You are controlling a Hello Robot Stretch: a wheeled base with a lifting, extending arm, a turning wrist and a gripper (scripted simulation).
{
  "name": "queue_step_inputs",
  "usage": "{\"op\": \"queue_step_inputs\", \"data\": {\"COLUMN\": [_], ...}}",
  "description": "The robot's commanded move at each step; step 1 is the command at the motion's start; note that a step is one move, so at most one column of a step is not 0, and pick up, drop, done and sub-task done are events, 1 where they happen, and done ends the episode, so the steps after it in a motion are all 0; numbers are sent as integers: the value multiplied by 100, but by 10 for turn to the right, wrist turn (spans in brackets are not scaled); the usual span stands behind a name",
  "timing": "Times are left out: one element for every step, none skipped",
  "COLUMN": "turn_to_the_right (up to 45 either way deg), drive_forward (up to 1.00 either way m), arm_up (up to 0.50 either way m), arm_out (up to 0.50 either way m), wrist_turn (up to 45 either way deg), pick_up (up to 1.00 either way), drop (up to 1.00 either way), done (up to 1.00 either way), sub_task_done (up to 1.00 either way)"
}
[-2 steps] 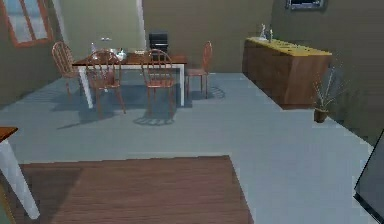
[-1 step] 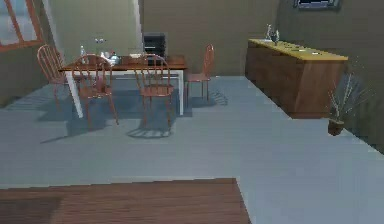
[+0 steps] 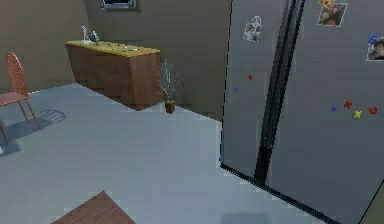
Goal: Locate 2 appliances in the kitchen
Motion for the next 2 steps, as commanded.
{"op": "queue_step_inputs", "data": {"turn_to_the_right": [30,0], "drive_forward": [0,35], "arm_up": [0,0], "arm_out": [0,0], "wrist_turn": [0,0], "pick_up": [0,0], "drop": [0,0], "done": [0,0], "sub_task_done": [0,0]}}
